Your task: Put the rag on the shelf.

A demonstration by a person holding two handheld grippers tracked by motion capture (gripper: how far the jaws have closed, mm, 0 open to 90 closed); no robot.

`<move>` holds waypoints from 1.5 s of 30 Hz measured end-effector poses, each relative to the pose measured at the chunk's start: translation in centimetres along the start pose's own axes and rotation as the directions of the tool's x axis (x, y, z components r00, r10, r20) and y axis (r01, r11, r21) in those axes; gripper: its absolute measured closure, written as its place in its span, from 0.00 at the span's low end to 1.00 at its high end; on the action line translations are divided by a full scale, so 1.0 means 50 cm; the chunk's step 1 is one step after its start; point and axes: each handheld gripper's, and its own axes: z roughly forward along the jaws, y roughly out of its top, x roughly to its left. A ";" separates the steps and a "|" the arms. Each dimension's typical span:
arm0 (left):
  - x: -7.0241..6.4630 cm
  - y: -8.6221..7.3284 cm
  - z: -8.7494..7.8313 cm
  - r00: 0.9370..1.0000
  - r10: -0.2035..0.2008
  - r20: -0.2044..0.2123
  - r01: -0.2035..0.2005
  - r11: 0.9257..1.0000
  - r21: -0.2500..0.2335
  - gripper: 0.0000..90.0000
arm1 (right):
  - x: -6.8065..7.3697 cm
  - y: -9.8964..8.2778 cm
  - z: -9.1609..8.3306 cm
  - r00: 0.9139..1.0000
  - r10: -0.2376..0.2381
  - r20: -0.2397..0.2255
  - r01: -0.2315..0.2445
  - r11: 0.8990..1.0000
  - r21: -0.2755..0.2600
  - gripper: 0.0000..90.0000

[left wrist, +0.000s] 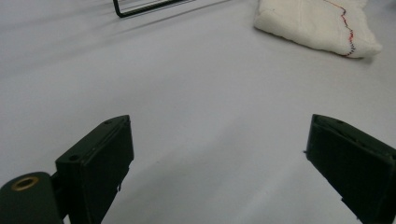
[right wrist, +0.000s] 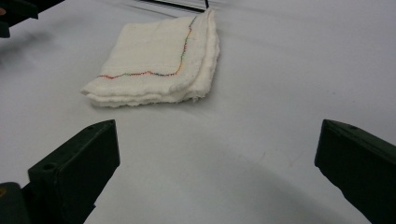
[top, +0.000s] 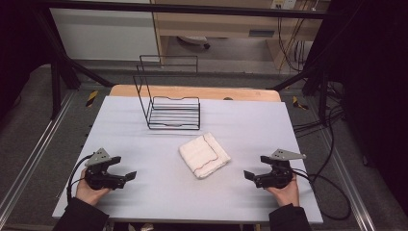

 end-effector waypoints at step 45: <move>0.000 -0.001 -0.001 1.000 -0.008 -0.013 0.008 1.000 -0.001 0.09 | 0.204 0.065 0.198 0.974 -0.203 -0.104 0.215 0.968 0.128 0.32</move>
